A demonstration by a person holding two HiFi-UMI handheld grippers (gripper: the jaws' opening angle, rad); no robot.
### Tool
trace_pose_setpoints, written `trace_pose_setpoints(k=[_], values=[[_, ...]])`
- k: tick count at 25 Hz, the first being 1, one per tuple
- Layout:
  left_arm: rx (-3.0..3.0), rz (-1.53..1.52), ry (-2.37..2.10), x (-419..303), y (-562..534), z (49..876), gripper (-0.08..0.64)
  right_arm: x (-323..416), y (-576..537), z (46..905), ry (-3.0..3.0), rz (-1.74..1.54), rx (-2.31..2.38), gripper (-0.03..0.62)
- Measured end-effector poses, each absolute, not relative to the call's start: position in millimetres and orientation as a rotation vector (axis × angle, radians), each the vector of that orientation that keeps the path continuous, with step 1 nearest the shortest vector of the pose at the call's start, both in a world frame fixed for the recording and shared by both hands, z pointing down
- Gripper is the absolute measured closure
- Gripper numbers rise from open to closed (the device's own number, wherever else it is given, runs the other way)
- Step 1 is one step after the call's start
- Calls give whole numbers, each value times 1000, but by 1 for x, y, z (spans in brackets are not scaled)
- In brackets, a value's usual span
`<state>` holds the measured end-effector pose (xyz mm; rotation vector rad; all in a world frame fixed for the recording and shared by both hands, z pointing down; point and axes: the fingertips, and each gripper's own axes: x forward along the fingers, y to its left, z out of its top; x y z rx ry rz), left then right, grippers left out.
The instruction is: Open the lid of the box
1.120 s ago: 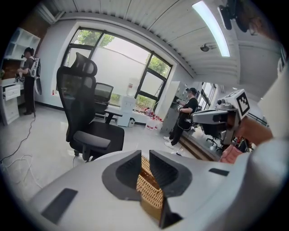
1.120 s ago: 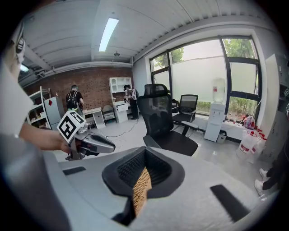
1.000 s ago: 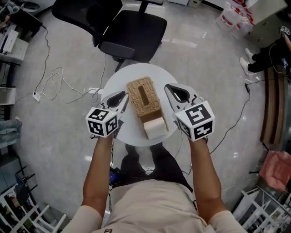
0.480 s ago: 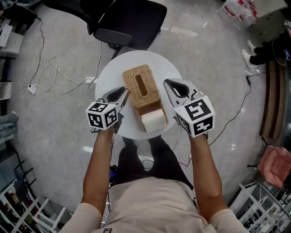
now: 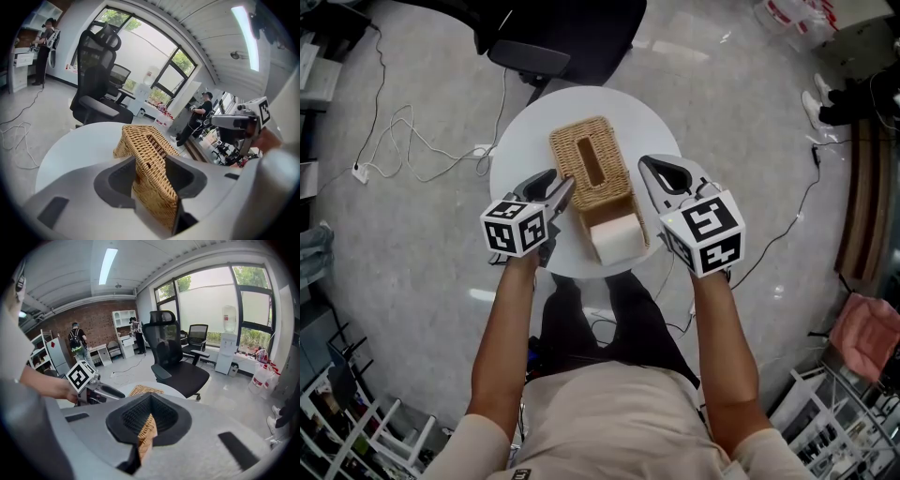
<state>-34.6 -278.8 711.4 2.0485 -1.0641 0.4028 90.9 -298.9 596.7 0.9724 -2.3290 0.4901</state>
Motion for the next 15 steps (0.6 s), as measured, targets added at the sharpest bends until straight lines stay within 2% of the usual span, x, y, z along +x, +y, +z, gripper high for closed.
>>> trace_pose_setpoints(k=[3,15], values=[[2038,388,-1041,-29,-277,717,376,92,-298,603,-2322,495,971,598],[2042,342,-1017,-23,-276,706,370,95,-299,611,-2297,508,973,600]])
